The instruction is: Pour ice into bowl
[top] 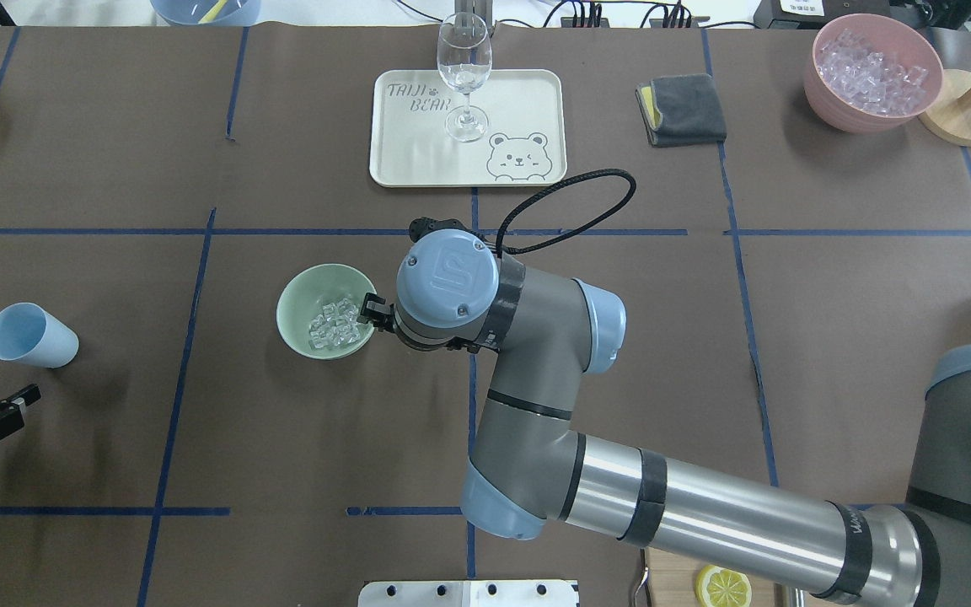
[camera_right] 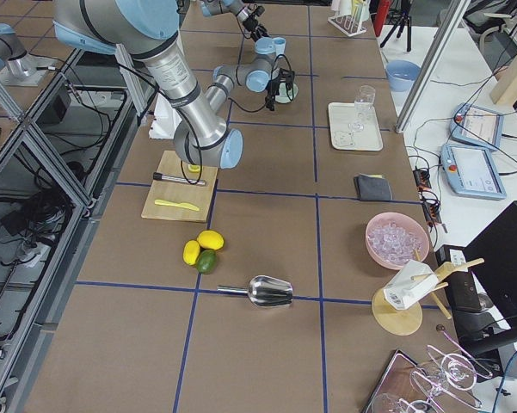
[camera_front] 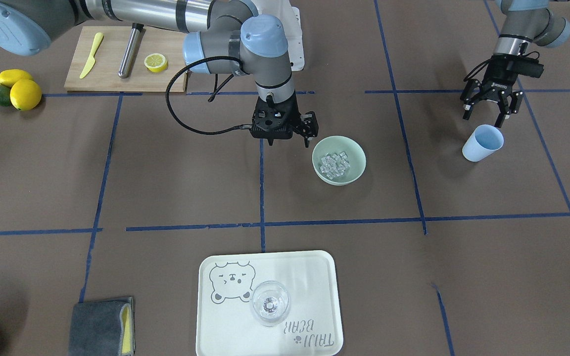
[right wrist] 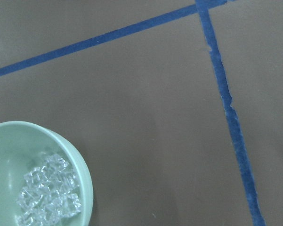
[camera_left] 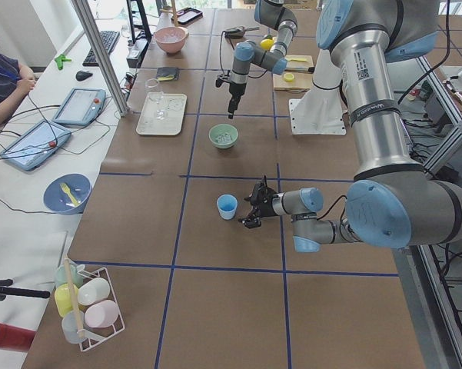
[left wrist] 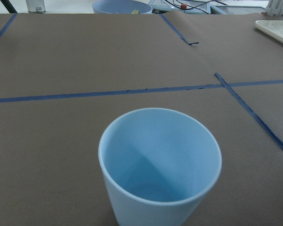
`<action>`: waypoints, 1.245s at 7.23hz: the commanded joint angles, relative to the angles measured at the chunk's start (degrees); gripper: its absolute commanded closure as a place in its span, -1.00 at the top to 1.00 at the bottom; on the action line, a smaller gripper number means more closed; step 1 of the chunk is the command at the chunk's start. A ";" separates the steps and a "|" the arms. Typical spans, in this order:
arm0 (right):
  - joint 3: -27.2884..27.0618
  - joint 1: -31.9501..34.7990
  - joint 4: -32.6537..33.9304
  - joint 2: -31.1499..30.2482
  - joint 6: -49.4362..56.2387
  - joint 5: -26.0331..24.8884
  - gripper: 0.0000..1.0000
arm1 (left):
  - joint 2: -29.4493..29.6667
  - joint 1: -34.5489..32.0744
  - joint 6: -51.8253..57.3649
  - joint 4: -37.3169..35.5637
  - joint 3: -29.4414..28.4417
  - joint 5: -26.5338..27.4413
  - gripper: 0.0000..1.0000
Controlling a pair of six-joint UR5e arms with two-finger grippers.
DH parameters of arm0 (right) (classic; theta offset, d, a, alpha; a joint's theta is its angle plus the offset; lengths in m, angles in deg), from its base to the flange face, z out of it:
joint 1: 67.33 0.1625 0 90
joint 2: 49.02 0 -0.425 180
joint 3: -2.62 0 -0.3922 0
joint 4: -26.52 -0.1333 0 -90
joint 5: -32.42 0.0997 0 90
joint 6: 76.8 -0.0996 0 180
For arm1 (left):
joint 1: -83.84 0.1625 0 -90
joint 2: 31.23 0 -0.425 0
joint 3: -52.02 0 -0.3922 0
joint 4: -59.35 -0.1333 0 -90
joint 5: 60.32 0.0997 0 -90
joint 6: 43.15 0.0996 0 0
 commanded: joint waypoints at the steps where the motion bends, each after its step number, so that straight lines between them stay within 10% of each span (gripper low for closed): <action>1: 5.63 -0.09 -0.09 4.61 -0.11 -0.78 1.00 | -3.58 -0.17 -0.42 -0.17 4.30 -4.09 0.99; 5: 13.65 0.00 -3.79 8.42 0.24 -0.96 0.94 | -6.05 -0.52 -0.42 -0.26 6.94 -6.20 0.99; 6: 14.18 -0.09 -3.79 8.60 -0.11 -1.05 0.29 | -7.79 -0.52 -0.42 -0.70 9.65 -7.52 0.99; 7: 14.36 -0.26 -3.79 8.51 0.06 -0.96 -0.98 | -8.94 -0.60 -0.42 -0.70 10.81 -8.84 0.99; 9: 14.54 -0.44 -3.70 8.60 1.55 -0.43 -1.00 | -10.18 -1.04 -0.33 -0.70 12.04 -9.55 0.99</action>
